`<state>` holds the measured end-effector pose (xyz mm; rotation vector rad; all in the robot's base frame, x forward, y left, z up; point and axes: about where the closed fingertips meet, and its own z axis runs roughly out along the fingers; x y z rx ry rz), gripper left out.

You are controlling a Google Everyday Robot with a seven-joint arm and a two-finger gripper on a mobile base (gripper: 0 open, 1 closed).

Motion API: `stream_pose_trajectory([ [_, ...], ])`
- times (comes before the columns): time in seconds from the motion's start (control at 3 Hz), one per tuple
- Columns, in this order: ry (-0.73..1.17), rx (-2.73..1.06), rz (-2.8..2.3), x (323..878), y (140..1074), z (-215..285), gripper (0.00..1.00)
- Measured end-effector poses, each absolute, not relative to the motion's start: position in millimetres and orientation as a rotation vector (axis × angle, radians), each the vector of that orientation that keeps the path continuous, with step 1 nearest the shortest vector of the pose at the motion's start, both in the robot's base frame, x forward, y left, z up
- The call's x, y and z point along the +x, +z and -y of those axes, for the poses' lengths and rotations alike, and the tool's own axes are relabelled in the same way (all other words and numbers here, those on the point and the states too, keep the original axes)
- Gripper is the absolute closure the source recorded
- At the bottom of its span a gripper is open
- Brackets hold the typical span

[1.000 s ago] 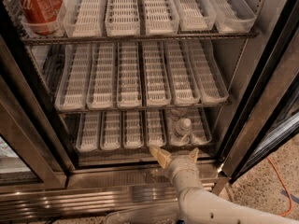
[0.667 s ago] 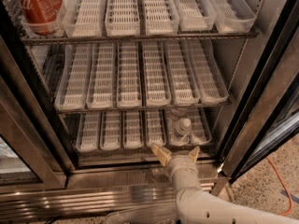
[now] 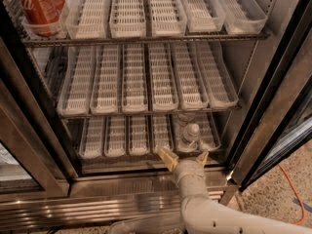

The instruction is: Pick water bottle from bottom shelf of fridge

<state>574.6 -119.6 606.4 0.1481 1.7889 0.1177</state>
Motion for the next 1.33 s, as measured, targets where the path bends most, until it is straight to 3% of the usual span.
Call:
stream_pose_trajectory([
  [1.33, 0.132, 0.273, -1.678, 606, 600, 134, 0.0],
])
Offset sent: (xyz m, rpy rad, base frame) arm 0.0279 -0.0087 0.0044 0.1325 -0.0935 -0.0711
